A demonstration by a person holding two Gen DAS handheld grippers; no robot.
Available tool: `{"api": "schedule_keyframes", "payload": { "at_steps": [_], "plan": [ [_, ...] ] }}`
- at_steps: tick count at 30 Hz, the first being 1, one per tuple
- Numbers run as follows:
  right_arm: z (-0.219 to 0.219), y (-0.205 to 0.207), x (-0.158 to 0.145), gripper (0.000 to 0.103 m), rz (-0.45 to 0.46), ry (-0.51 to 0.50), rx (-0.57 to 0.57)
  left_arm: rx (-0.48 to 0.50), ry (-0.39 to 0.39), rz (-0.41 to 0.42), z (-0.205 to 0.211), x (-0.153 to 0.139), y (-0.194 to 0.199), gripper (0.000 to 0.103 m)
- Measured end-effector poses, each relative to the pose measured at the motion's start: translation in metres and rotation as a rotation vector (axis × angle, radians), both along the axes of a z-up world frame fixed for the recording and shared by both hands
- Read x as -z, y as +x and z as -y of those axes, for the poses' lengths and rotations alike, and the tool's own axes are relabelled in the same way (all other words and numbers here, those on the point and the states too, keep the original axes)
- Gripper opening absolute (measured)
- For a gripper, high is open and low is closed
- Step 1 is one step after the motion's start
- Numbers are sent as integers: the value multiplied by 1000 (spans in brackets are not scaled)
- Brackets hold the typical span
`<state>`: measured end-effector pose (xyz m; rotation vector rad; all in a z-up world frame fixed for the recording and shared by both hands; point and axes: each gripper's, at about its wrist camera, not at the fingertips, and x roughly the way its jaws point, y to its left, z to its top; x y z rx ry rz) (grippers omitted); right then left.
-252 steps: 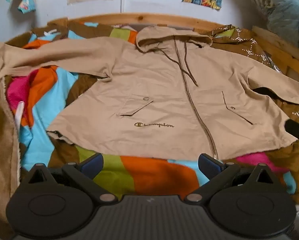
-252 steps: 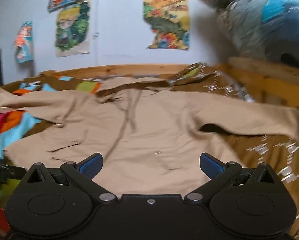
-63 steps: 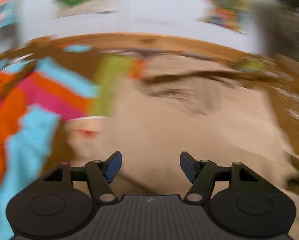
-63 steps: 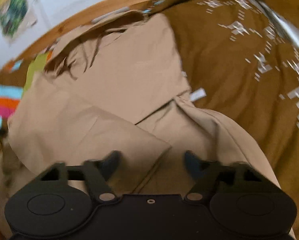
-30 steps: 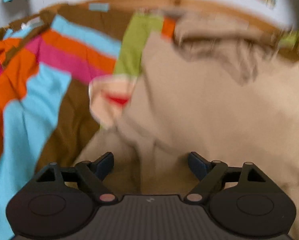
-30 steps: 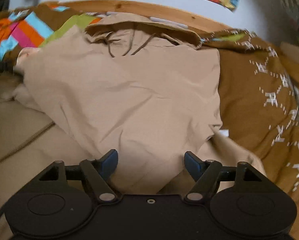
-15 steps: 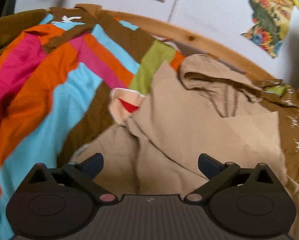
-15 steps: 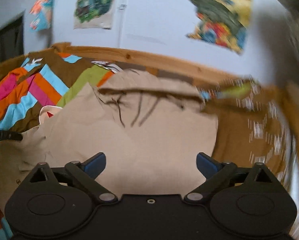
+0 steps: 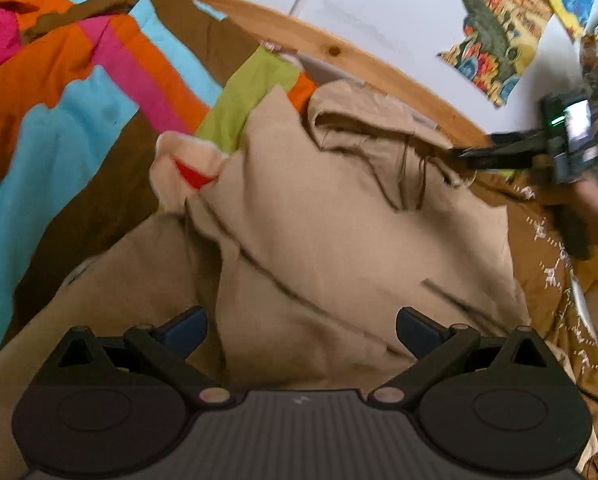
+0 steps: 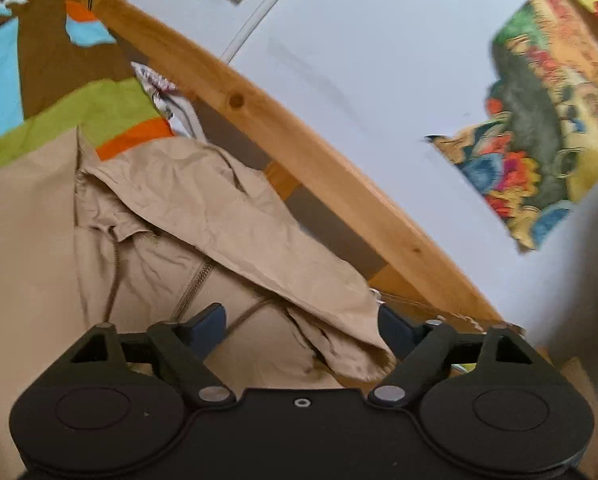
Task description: Fold large clothes
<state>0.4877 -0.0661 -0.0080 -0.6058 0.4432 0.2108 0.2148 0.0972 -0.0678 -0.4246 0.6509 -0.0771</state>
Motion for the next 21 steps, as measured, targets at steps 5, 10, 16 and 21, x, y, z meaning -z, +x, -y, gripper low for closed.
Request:
{"api": "schedule_keyframes", "payload": {
  "at_steps": [5, 10, 16, 21],
  "plan": [
    [-7, 31, 25, 54, 60, 7, -64, -21, -8, 92, -9, -15, 28, 102],
    [4, 32, 30, 9, 23, 106, -98, -52, -33, 154, -16, -41, 89, 102],
    [19, -14, 28, 6, -7, 132, -166, -67, -34, 204, -6, -60, 173, 100],
    [21, -52, 37, 6, -55, 135, -202, -3, 24, 236, 14, -79, 237, 100]
  ]
}}
